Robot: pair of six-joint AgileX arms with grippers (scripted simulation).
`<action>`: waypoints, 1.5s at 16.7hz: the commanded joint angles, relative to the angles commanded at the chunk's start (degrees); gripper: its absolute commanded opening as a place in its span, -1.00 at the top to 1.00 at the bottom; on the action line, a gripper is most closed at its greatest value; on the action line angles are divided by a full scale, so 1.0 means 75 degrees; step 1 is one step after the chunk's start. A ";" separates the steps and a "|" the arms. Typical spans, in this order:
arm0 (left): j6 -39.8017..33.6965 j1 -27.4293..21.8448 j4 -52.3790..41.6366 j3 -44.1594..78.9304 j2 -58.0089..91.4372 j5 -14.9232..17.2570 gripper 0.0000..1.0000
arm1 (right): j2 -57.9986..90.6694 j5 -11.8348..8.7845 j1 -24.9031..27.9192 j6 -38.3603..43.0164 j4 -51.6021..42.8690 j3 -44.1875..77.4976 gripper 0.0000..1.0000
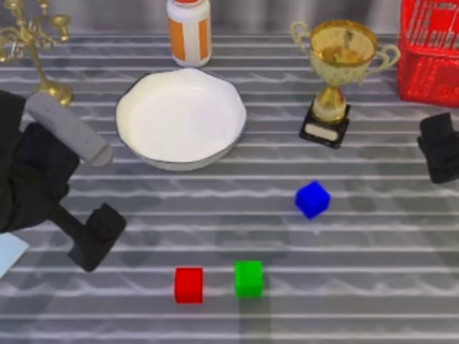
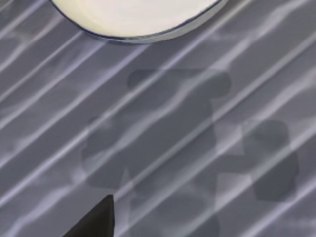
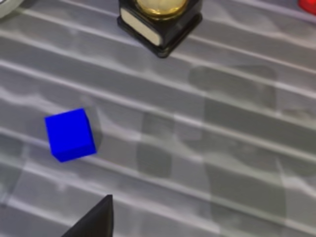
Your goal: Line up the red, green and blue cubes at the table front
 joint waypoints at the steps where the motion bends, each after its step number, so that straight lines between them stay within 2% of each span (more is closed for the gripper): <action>1: -0.0253 0.0315 0.0374 -0.0556 -0.0727 0.0004 -1.00 | 0.0856 -0.0002 0.0186 -0.0022 -0.0449 0.0635 -1.00; 7: -0.1703 0.2032 0.2588 -0.3597 -0.4924 0.0066 -1.00 | 0.5160 -0.0009 0.1177 -0.0142 -0.2773 0.4139 -1.00; 12: -0.2527 0.2936 0.3950 -0.5190 -0.7259 0.0122 -1.00 | 0.7465 0.0008 0.1716 -0.0212 -0.3939 0.6148 -1.00; 15: -0.2756 0.3175 0.4349 -0.5597 -0.7837 0.0141 -1.00 | 0.8029 0.0018 0.1850 -0.0229 -0.4220 0.6668 -1.00; 21: -0.2776 0.3195 0.4383 -0.5630 -0.7884 0.0143 -1.00 | 0.8063 0.0018 0.1824 -0.0232 -0.4199 0.6663 -1.00; 25: -0.2776 0.3195 0.4383 -0.5630 -0.7884 0.0143 -1.00 | 0.8365 0.0022 0.1849 -0.0233 -0.3340 0.6115 -1.00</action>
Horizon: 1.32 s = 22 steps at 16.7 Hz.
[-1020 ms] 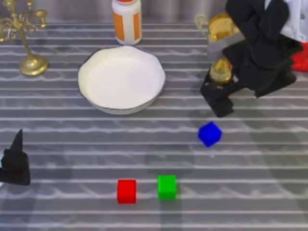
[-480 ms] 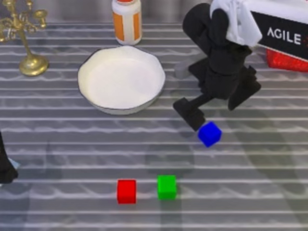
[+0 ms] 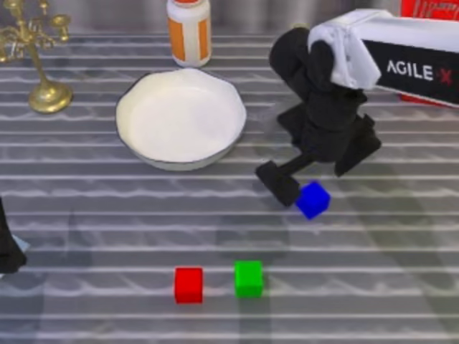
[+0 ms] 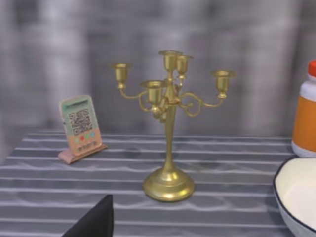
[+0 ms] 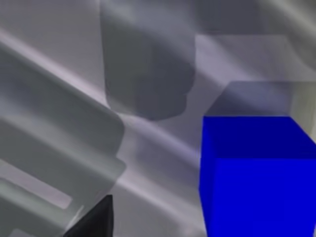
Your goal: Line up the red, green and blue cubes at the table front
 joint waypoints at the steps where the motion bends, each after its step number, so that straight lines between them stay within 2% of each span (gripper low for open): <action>1: 0.0000 0.0000 0.0000 0.0000 0.0000 0.0000 -1.00 | 0.0112 0.0001 0.0003 0.0006 0.0337 -0.0187 -1.00; 4: 0.0000 0.0000 0.0000 0.0000 0.0000 0.0000 -1.00 | 0.0396 0.0004 0.0017 0.0020 0.1033 -0.0628 -1.00; 8: 0.0000 0.0000 0.0000 0.0000 0.0000 0.0000 -1.00 | 0.0442 0.0005 0.0021 0.0022 0.1111 -0.0684 -1.00; 21: 0.0000 0.0000 0.0000 0.0000 0.0000 0.0000 -1.00 | 0.0442 0.0005 0.0021 0.0022 0.1111 -0.0684 0.96; 22: 0.0000 0.0000 0.0000 0.0000 0.0000 0.0000 -1.00 | 0.0442 0.0005 0.0021 0.0022 0.1111 -0.0684 1.00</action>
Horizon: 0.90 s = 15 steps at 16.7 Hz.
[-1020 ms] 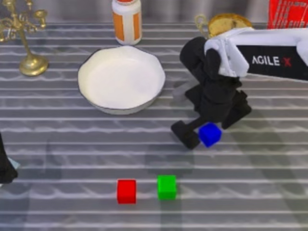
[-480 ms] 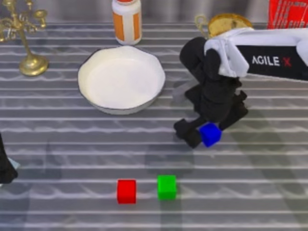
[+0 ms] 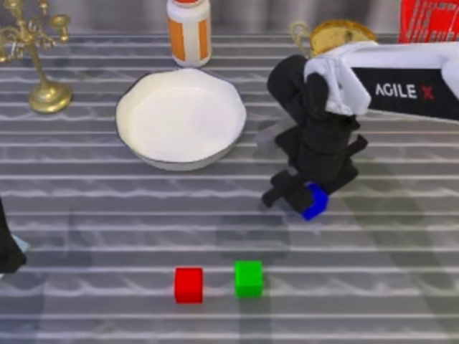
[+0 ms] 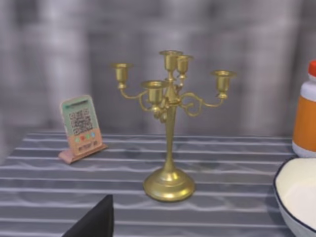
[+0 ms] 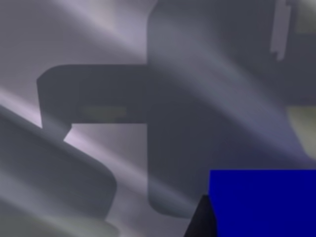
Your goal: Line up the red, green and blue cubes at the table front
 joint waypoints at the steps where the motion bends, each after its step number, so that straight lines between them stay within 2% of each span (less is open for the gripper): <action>1: 0.0000 0.0000 0.0000 0.0000 0.0000 0.0000 -1.00 | 0.0000 0.0000 0.0000 0.0000 0.0000 0.0000 1.00; 10: 0.0000 0.0000 0.0000 0.0000 0.0000 0.0000 -1.00 | -0.0175 -0.0008 0.0011 -0.0005 -0.0176 0.0159 1.00; 15: 0.0000 0.0000 0.0000 0.0000 0.0000 0.0000 -1.00 | -0.0616 -0.0012 0.0043 0.0001 -0.1549 0.0994 1.00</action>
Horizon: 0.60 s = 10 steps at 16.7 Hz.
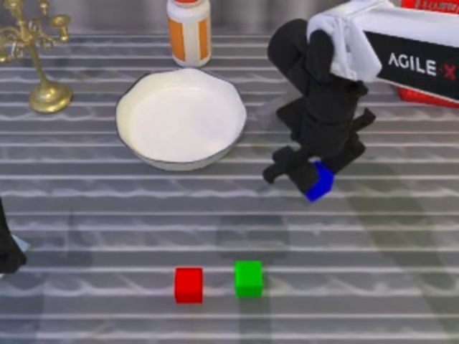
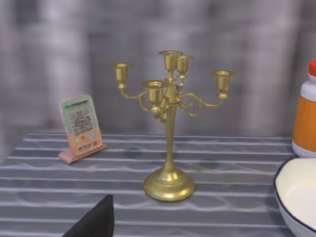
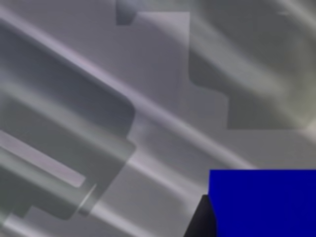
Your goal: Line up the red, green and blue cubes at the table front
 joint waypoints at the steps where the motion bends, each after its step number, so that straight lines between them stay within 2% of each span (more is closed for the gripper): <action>1: 0.0000 0.0000 0.0000 0.0000 0.0000 0.0000 -1.00 | -0.0084 -0.0002 0.0005 -0.0002 -0.0169 0.0121 1.00; 7: 0.0000 0.0000 0.0000 0.0000 0.0000 0.0000 -1.00 | -0.0135 -0.0005 -0.0027 0.0026 -0.0248 0.0162 1.00; 10: 0.0000 0.0000 0.0000 0.0000 0.0000 0.0000 -1.00 | -0.0417 0.0005 0.0138 0.0547 -0.0184 -0.0182 1.00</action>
